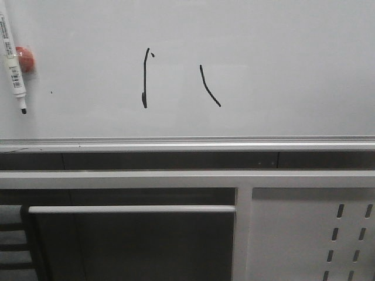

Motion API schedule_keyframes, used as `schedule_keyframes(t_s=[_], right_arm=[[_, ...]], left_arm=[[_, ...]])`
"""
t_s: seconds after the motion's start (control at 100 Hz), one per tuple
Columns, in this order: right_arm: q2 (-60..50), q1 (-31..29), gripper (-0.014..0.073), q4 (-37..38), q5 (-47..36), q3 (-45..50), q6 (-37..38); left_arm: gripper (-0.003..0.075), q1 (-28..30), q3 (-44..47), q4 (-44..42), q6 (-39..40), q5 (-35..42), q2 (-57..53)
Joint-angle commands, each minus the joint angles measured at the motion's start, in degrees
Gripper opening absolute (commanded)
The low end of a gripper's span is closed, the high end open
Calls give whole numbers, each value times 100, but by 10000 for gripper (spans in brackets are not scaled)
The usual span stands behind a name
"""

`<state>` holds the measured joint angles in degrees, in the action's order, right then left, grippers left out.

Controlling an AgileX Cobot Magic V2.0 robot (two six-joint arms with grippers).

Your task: Write number 1 on whiteboard

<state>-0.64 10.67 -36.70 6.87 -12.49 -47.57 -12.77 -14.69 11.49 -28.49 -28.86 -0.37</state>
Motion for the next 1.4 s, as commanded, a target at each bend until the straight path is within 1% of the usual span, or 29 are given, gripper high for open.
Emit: schedule_keyframes(t_s=[0.0, 0.16, 0.2, 0.22, 0.27, 0.3, 0.32, 0.37, 0.39, 0.41, 0.45, 0.48, 0.53, 0.6, 0.63, 0.8, 0.99, 1.04, 1.13, 1.32, 1.39], right_arm=[[-59, -36, -79, -51, -322, -123, -64], [-59, -36, -79, -38, -428, -56, -21], [-59, -36, -79, 129, -454, -7, 45], [-59, -36, -79, 289, -505, 20, 196], [-59, -36, -79, 866, -687, 89, 951], [-59, -36, -79, 1437, -723, 126, 1642], [-59, -36, -79, 1661, -763, 160, 2034], [-59, -36, -79, 2453, -775, 233, 2823], [-59, -36, -79, 2631, -795, 275, 3118], [-59, -36, -79, 2885, -809, 317, 3304], [-59, -36, -79, 3411, -856, 419, 3925], [-59, -36, -79, 3628, -883, 495, 4193], [-59, -36, -79, 4193, -896, 640, 4925], [-59, -36, -79, 4760, -896, 797, 5708], [-59, -36, -79, 4938, -885, 863, 5897], [-59, -96, -79, 4987, -816, 1149, 6090], [-59, -538, -79, 4812, -816, 1403, 6102], [-59, -758, -79, 4721, -842, 1484, 6102], [-59, -1133, -79, 4634, -618, 1484, 6102], [-59, -2314, -79, 4475, -459, 1484, 6102], [-59, -2609, -79, 4448, -371, 1484, 6091]], left_arm=[[-18, 17, -141, 75, 27, 394, -151], [-18, 17, -141, 75, 27, 394, -151], [-18, 17, -141, 75, 27, 394, -151], [-18, 17, -141, 75, 27, 394, -151], [-18, 17, -141, 75, 27, 394, -151], [-18, 17, -141, 75, 27, 394, -151], [-18, 17, -141, 75, 27, 394, -151], [-18, 17, -141, 75, 27, 394, -151], [-18, 17, -141, 75, 27, 394, -151], [-18, 17, -141, 75, 27, 394, -151], [-18, 17, -141, 75, 27, 394, -151], [-18, 17, -141, 75, 27, 394, -151], [-18, 17, -141, 75, 27, 394, -151], [-18, 17, -141, 75, 27, 394, -151], [-18, 17, -141, 75, 27, 394, -151], [-18, 17, -141, 75, 27, 394, -151], [-18, 17, -141, 75, 27, 394, -151], [-18, 17, -141, 75, 27, 394, -151], [-18, 17, -141, 75, 27, 394, -151], [-18, 17, -141, 75, 27, 394, -151], [-18, 17, -141, 75, 27, 394, -151]])
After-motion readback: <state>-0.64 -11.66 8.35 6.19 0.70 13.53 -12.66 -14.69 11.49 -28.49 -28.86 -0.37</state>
